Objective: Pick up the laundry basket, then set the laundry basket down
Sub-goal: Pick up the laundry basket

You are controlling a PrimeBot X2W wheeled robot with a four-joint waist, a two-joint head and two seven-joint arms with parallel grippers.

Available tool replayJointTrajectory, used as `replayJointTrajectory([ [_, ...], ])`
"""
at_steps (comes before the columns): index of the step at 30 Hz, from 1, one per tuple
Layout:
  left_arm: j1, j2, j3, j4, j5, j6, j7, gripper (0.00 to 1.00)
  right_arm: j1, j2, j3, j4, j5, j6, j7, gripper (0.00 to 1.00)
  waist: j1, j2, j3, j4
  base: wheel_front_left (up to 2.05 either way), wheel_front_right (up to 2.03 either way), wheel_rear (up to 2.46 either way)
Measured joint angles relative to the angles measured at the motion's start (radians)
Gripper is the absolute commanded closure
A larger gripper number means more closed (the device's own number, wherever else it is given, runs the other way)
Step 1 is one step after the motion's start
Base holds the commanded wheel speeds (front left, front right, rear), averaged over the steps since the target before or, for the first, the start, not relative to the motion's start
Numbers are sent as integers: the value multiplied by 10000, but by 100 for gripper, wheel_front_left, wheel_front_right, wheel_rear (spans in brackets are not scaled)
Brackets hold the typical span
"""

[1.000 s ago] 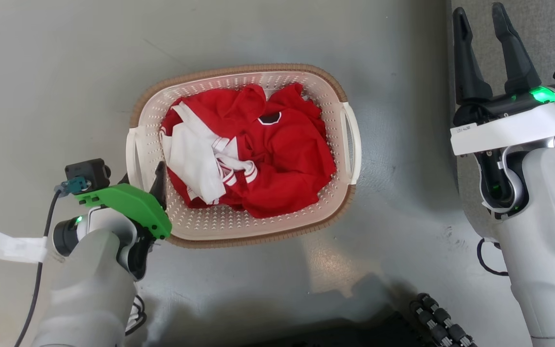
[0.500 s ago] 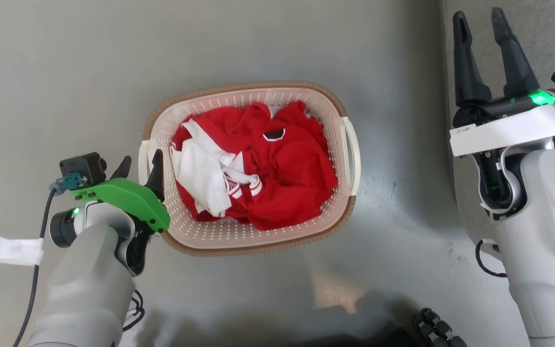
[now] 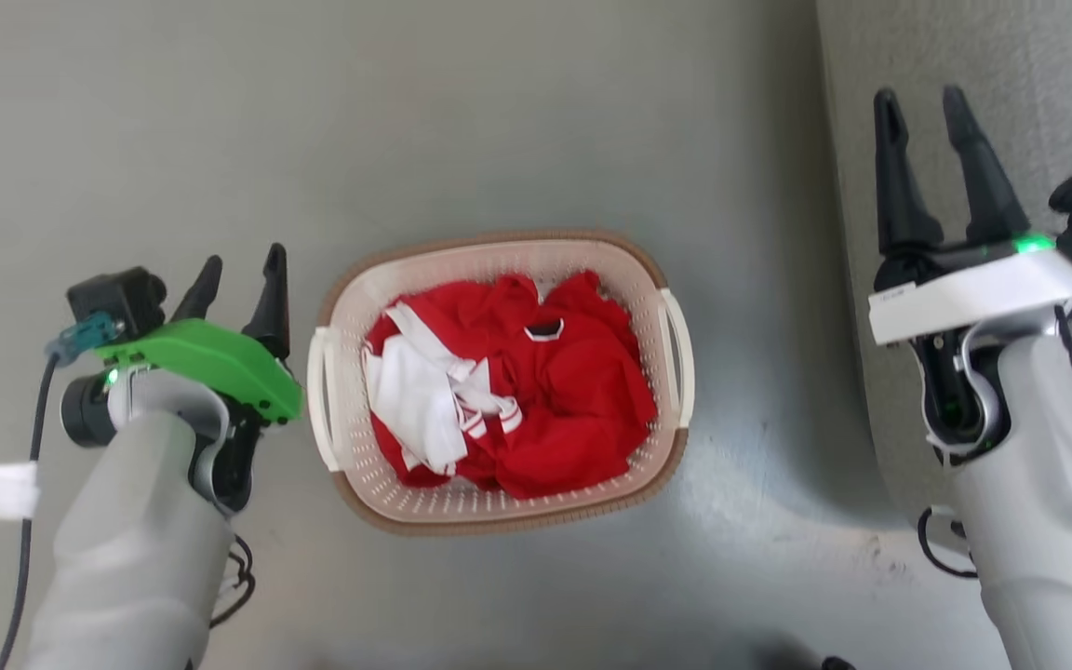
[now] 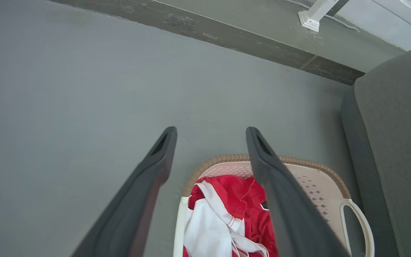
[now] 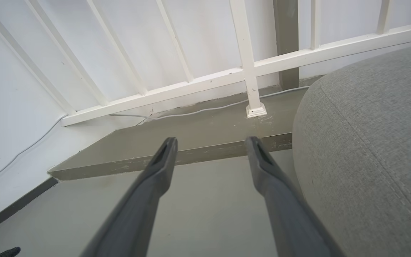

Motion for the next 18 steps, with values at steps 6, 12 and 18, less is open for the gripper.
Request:
replayJointTrajectory([
  [6, 850, 15, 330, -627, 174, 0, 0, 0, 414, 46, -15, 161, 2, 0, 0, 0, 0, 0, -773, 109, 0, 0, 0],
  [12, 1381, 54, 639, -1450, 767, 0, 0, 0, 857, 73, -17, 311, 2, 0, 0, 0, 0, 0, -1565, 220, 0, 0, 0],
  [18, 2137, 73, 1011, -2443, 1423, 0, 0, 0, 1323, 115, -8, 466, 2, 0, 0, 0, 0, 0, -2501, 353, 0, 0, 0],
])
